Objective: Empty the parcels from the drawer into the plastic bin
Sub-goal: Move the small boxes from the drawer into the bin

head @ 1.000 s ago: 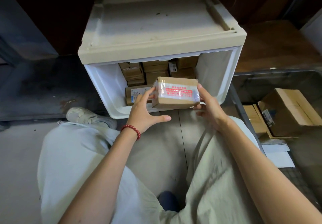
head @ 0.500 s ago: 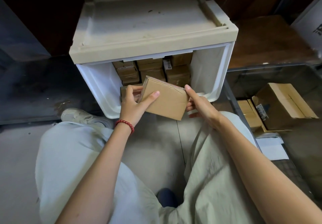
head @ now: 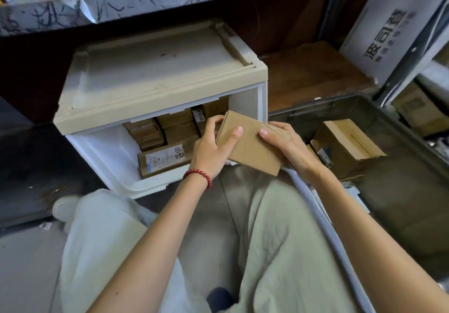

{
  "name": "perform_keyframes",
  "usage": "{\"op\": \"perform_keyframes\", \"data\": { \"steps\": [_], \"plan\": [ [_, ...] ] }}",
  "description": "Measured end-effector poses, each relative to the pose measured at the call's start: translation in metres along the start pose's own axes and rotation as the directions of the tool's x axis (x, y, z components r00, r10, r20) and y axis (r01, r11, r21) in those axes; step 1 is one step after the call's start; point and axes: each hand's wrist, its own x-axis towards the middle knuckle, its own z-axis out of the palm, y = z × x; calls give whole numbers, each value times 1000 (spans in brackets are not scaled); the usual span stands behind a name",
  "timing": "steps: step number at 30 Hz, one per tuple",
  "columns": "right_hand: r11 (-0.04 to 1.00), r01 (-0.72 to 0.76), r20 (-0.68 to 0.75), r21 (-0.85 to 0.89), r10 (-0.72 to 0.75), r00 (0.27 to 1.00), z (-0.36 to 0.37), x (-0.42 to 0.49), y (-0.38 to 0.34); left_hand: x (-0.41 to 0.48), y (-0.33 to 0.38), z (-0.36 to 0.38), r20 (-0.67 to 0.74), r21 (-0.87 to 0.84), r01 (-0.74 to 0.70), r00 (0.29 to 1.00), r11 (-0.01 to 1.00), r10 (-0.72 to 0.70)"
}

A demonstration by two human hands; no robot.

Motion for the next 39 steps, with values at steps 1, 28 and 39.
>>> {"op": "perform_keyframes", "data": {
  "steps": [1, 28, 39],
  "plan": [
    [1000, 9, -43, -3, -9, 999, -11, -2, 0, 5, 8, 9, 15, 8, -20, 1000, 1000, 20],
    [903, -386, -513, 186, 425, 746, -101, 27, 156, 70, -1, 160, 310, 782, -398, 916, 480, 254],
    [846, -525, -369, -99, 458, 809, -77, 78, 181, 77, -21, 156, 356, 668, -438, 898, 601, 259]
  ]
}}
